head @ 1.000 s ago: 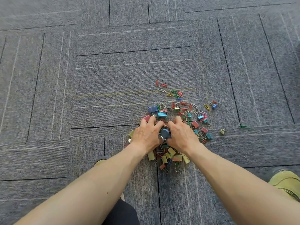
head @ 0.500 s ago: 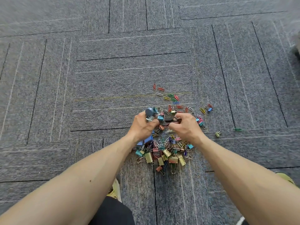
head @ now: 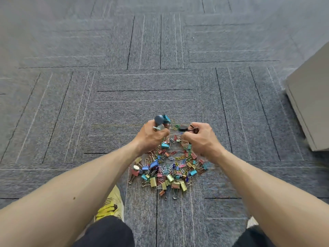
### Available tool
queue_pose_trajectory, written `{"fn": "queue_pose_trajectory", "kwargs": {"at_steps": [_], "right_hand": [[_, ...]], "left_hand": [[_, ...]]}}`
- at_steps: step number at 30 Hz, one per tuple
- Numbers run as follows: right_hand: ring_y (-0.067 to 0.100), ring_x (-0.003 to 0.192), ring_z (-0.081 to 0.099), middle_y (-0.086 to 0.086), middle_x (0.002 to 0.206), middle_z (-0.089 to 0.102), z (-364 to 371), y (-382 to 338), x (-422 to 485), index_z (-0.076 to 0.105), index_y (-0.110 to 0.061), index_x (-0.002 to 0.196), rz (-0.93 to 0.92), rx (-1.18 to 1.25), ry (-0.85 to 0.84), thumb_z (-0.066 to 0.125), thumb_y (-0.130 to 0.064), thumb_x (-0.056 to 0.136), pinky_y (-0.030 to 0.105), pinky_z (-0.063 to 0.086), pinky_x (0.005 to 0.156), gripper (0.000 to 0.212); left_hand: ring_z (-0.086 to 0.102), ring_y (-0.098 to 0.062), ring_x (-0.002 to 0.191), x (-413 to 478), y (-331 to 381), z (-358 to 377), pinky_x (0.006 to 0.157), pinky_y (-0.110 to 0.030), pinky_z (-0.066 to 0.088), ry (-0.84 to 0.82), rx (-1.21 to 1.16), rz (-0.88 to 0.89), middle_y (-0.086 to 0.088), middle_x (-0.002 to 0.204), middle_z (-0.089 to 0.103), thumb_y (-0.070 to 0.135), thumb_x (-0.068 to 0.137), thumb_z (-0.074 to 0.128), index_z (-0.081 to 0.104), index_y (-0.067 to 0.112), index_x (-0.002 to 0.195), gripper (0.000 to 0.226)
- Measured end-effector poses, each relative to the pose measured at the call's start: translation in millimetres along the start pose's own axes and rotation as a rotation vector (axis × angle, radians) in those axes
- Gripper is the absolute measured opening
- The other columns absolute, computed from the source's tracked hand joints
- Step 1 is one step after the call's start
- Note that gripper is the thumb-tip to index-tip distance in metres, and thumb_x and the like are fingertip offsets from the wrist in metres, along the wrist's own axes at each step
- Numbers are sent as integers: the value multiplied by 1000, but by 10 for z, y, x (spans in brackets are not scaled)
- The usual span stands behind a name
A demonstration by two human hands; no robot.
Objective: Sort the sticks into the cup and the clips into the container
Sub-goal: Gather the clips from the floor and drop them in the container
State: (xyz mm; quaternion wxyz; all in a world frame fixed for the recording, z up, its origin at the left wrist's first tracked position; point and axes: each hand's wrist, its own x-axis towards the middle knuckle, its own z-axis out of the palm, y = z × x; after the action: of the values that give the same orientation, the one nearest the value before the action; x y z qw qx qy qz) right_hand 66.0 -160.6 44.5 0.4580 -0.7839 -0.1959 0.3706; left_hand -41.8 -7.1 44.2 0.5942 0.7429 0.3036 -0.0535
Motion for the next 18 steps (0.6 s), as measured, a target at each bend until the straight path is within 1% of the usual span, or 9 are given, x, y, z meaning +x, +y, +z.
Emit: {"fn": "queue_pose_trajectory", "kwargs": {"at_steps": [3, 6, 7, 9, 11, 13, 14, 16, 18], "right_hand": [[11, 49, 44, 3, 62, 56, -216, -423, -111, 60, -4, 71, -37, 6, 8, 64, -10, 85, 28, 35, 46, 16], [13, 48, 39, -2, 56, 48, -443, -995, -285, 51, -15, 60, -84, 54, 21, 60, -4, 84, 26, 32, 43, 28], [13, 48, 38, 0, 56, 46, -517, -1201, -364, 49, -16, 59, -104, 71, 25, 60, -3, 84, 25, 31, 42, 30], [14, 47, 37, 4, 58, 45, -666, -1622, -531, 47, -15, 58, -138, 109, 38, 58, -1, 83, 23, 29, 40, 30], [15, 47, 36, 6, 57, 44, -811, -2028, -720, 47, -15, 58, -169, 142, 64, 57, 1, 81, 21, 29, 39, 30], [15, 48, 38, 6, 57, 45, -961, -2402, -941, 48, -14, 58, -200, 176, 74, 57, 1, 81, 22, 31, 39, 29], [16, 49, 39, 7, 58, 46, -1037, -2580, -1059, 49, -13, 60, -212, 188, 73, 58, 1, 81, 22, 32, 39, 27], [18, 52, 40, 7, 58, 45, -1206, -2907, -1302, 50, -17, 57, -226, 223, 84, 58, 2, 80, 22, 30, 40, 30], [19, 57, 39, 6, 56, 43, -1400, -3176, -1535, 46, -21, 50, -246, 257, 102, 58, 3, 78, 22, 28, 42, 39]], "left_hand": [[43, -9, 59, -199, 464, -172, 55, -21, 40, 51, 18, 41, 3, 75, 50, 22, 98, 55, 54, 27, 90, 9], [39, 2, 44, -476, 972, -369, 45, -14, 34, 133, 22, 69, 8, 66, 48, 19, 96, 57, 54, 28, 89, 12], [38, 2, 42, -576, 1152, -433, 43, -15, 33, 156, 17, 66, 7, 64, 47, 18, 95, 58, 55, 25, 90, 9], [39, -4, 44, -795, 1553, -557, 41, -20, 33, 194, -3, 57, 4, 64, 46, 17, 94, 57, 57, 19, 96, 3], [40, -7, 45, -1031, 1972, -659, 39, -21, 32, 245, -18, 55, 2, 65, 48, 15, 93, 57, 57, 15, 105, 12], [39, -6, 44, -1267, 2378, -735, 37, -21, 31, 282, -30, 77, 3, 66, 47, 14, 93, 57, 57, 12, 109, 16], [38, -6, 46, -1390, 2581, -768, 37, -21, 32, 293, -36, 91, 3, 66, 47, 13, 93, 57, 58, 12, 107, 14], [36, -10, 52, -1645, 2989, -804, 40, -21, 34, 284, -44, 118, 2, 65, 43, 13, 93, 54, 58, 13, 96, 5], [34, -13, 55, -1884, 3356, -801, 40, -21, 34, 263, -53, 155, -1, 64, 39, 10, 93, 50, 55, 11, 85, 10]]}}
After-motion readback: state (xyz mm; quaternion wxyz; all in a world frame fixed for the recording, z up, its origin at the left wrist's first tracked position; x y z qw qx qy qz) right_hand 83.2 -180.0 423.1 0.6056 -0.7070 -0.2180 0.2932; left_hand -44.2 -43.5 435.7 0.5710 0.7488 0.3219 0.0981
